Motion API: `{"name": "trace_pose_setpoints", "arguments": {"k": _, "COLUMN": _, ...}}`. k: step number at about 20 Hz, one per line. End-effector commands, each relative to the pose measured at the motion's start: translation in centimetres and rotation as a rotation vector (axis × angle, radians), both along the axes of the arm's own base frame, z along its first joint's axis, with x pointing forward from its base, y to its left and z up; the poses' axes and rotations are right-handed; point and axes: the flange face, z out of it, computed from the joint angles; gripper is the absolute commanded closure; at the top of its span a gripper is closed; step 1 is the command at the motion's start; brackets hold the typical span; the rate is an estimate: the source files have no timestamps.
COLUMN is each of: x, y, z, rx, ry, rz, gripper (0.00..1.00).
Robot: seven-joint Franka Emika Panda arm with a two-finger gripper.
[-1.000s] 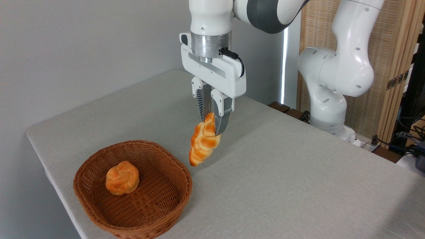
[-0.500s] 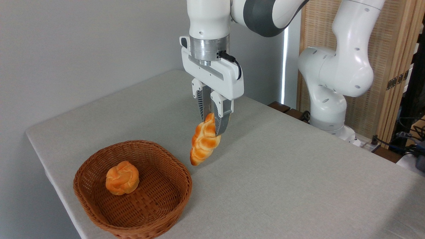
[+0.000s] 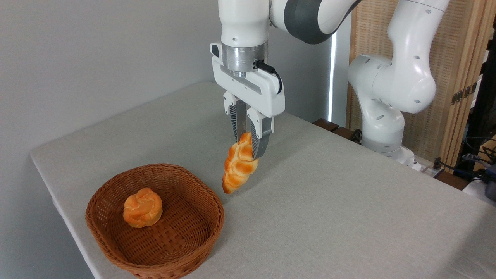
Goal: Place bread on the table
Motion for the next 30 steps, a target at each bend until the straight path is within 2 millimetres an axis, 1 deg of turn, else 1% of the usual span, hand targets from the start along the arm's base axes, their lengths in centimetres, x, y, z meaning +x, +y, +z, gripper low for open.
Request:
{"name": "trace_pose_setpoints", "arguments": {"k": 1, "x": -0.38, "y": 0.01, "z": 0.3, "rx": -0.016, "ry": 0.011, "rz": -0.015, "gripper": 0.29}}
{"name": "trace_pose_setpoints", "arguments": {"k": 8, "x": -0.36, "y": 0.02, "z": 0.24, "rx": -0.014, "ry": 0.012, "rz": -0.016, "gripper": 0.25}}
{"name": "trace_pose_setpoints", "arguments": {"k": 9, "x": -0.36, "y": 0.02, "z": 0.24, "rx": -0.014, "ry": 0.012, "rz": -0.016, "gripper": 0.22}}
{"name": "trace_pose_setpoints", "arguments": {"k": 13, "x": -0.39, "y": -0.04, "z": 0.17, "rx": -0.012, "ry": 0.013, "rz": -0.016, "gripper": 0.19}}
{"name": "trace_pose_setpoints", "arguments": {"k": 16, "x": -0.36, "y": -0.03, "z": 0.24, "rx": -0.011, "ry": 0.012, "rz": -0.017, "gripper": 0.11}}
{"name": "trace_pose_setpoints", "arguments": {"k": 19, "x": -0.35, "y": -0.02, "z": 0.25, "rx": -0.01, "ry": 0.01, "rz": -0.017, "gripper": 0.1}}
{"name": "trace_pose_setpoints", "arguments": {"k": 22, "x": -0.36, "y": -0.02, "z": 0.24, "rx": -0.01, "ry": 0.012, "rz": -0.016, "gripper": 0.0}}
{"name": "trace_pose_setpoints", "arguments": {"k": 30, "x": -0.33, "y": -0.02, "z": 0.17, "rx": -0.009, "ry": 0.013, "rz": -0.016, "gripper": 0.0}}
